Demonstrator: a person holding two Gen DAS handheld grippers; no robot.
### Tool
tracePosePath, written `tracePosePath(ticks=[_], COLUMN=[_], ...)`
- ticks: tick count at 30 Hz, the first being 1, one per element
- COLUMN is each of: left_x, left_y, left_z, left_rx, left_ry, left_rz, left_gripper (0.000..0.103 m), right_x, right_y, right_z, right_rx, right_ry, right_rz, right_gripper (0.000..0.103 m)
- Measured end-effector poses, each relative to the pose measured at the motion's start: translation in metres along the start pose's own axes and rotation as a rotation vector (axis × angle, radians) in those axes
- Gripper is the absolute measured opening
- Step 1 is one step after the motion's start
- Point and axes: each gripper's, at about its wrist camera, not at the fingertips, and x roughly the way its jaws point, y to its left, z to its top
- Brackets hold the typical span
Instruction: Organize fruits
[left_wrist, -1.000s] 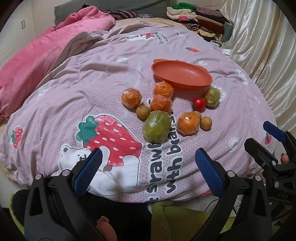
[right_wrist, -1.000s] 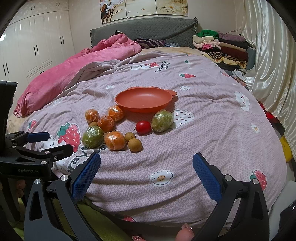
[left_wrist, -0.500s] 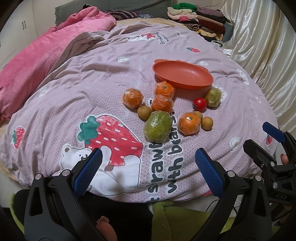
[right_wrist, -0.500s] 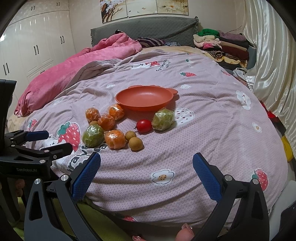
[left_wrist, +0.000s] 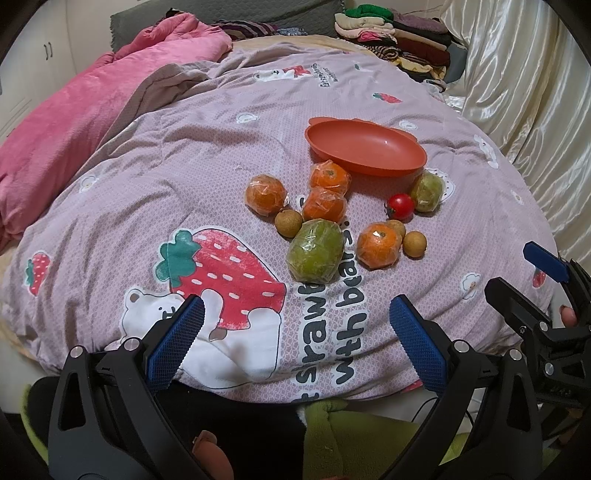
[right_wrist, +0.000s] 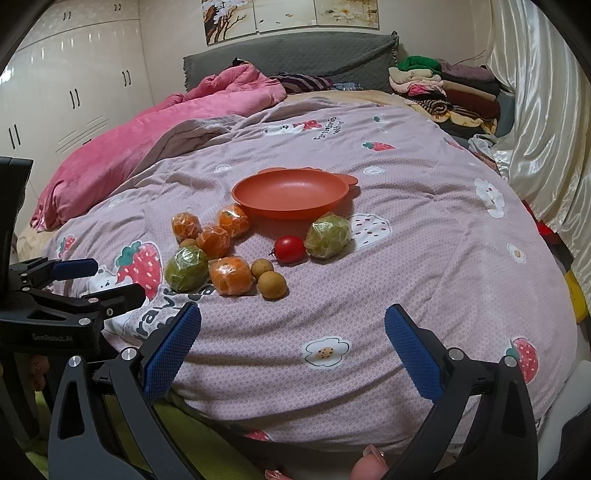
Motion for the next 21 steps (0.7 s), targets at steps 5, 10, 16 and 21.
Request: tracePosePath(ticks=[5,10,16,21], left_x=[0.0,0.005,0.013,0.026], left_y=[0.0,-0.001,-0.003,-0.003], left_z=[0.0,0.0,0.002,0.009], left_rx=[0.001,0.006,0.017,0.033], left_ry=[0.001,0.005,0.016,0.035], left_rz=[0.001,-0.002,-0.023,-0.026], left_gripper=[0.095,0.095,0.095,0.095], right_x=[0.001,0.004,0.011,0.026], right_y=[0.0,-0.001,-0.006,-0.011], right_z=[0.0,0.0,0.0,0.005], right_rx=[0.0,-0.007,-0.018,-0.037], right_ry=[0.002,0.004,0.01,0.042], right_rz=[0.002,0.008,0.018,0.024], right_gripper=[0.099,0.099,0.099,0.099])
